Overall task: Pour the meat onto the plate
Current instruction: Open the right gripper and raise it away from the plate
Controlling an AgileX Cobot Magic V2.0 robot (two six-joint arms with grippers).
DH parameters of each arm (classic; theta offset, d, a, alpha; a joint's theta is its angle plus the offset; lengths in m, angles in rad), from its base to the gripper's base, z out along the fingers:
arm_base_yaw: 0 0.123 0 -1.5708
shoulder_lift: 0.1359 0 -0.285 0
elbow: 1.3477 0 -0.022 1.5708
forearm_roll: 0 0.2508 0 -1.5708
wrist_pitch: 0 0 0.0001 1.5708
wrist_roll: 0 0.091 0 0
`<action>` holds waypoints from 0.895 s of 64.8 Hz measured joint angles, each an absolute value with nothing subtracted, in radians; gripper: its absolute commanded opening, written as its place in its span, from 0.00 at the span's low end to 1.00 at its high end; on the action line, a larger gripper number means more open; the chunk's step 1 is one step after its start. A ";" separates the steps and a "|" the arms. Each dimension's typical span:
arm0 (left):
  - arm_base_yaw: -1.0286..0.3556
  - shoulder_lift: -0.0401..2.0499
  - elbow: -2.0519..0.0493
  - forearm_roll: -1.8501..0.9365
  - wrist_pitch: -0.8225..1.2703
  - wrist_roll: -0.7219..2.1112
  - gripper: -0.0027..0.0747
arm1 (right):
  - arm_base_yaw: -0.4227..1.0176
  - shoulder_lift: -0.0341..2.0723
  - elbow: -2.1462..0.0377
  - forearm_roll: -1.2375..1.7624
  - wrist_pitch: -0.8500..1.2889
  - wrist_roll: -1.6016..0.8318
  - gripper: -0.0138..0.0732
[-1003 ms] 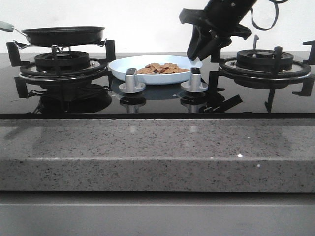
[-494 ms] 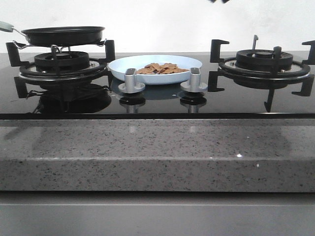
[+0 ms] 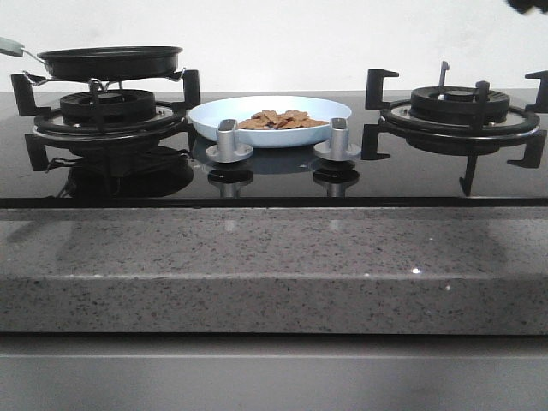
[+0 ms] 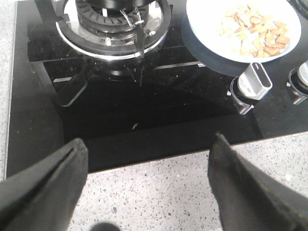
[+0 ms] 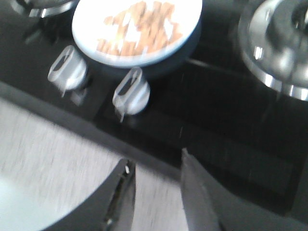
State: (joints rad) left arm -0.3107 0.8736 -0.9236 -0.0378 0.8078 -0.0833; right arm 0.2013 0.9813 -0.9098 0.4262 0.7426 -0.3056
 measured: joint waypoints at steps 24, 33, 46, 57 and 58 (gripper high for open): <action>-0.311 0.874 -0.924 -0.038 0.806 -0.083 0.69 | 0.201 0.625 -0.724 0.424 0.862 -0.306 0.47; -0.311 0.874 -0.924 -0.038 0.806 -0.083 0.54 | 0.201 0.578 -0.722 0.424 0.878 -0.306 0.39; -0.311 0.874 -0.924 -0.038 0.806 -0.083 0.17 | 0.201 0.570 -0.722 0.424 0.888 -0.306 0.12; -0.311 0.874 -0.924 -0.036 0.806 -0.082 0.01 | 0.201 0.570 -0.722 0.424 0.892 -0.306 0.08; -0.311 0.874 -0.924 -0.036 0.806 -0.082 0.01 | 0.201 0.570 -0.722 0.424 0.892 -0.306 0.08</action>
